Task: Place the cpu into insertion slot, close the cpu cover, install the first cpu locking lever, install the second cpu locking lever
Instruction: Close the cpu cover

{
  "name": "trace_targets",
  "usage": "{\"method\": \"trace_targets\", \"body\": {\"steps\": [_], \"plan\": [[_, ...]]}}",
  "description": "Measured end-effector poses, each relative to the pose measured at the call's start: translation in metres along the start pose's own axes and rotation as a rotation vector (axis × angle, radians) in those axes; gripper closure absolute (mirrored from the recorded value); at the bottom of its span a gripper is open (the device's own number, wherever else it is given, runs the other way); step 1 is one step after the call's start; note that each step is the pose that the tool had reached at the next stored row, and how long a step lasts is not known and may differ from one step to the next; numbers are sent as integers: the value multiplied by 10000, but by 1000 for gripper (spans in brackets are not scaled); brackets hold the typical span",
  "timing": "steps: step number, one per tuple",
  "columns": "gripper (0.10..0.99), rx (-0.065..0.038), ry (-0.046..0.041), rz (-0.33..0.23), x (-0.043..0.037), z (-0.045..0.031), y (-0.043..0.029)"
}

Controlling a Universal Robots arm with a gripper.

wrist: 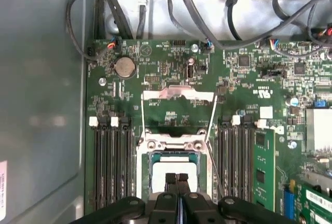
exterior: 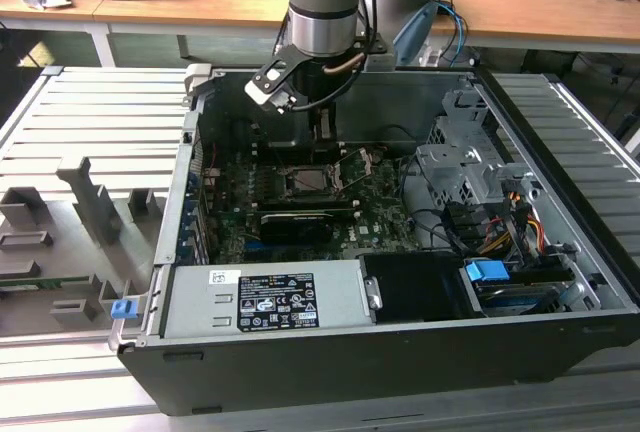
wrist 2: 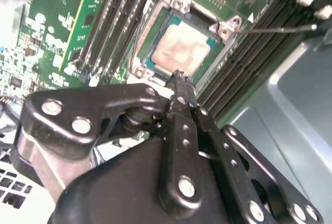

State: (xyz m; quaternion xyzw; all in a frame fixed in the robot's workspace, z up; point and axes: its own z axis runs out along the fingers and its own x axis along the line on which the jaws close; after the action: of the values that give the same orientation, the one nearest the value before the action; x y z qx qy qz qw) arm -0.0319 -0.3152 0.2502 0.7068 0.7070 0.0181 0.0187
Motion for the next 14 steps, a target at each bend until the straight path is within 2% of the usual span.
{"method": "trace_targets", "body": {"steps": [4, 14], "plan": [[980, 18, 0, -4, 0, -89, 9], [980, 21, 0, -2, 0, -95, 97]]}}
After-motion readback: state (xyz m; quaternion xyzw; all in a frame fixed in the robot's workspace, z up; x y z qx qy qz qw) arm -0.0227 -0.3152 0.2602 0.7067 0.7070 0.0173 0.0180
